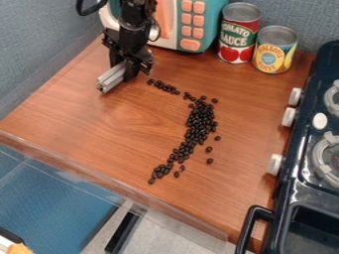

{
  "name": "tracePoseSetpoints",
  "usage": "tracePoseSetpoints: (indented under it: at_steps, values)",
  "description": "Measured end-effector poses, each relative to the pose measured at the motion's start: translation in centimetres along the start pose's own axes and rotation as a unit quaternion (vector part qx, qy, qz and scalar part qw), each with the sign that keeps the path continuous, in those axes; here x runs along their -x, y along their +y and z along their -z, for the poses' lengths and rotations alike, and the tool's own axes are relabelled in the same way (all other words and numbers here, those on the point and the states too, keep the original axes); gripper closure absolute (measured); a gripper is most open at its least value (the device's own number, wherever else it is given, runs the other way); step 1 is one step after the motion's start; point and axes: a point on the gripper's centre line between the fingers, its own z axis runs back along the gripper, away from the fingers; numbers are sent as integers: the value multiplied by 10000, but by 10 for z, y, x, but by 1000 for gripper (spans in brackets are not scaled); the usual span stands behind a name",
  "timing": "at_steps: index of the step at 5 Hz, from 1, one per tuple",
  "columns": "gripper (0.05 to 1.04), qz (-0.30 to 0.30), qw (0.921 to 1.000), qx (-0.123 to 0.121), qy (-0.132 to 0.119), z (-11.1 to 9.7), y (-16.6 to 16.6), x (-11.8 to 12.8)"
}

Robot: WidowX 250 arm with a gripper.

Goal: Sweep into pile

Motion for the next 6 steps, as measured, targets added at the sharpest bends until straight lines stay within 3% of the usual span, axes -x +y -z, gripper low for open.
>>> tracePoseSetpoints:
  at_steps: [2, 6]
  values:
    - [694, 614, 9977, 216, -177, -14, -56, -3]
    - [694, 1120, 9925, 299, -388, -31, -105, 12]
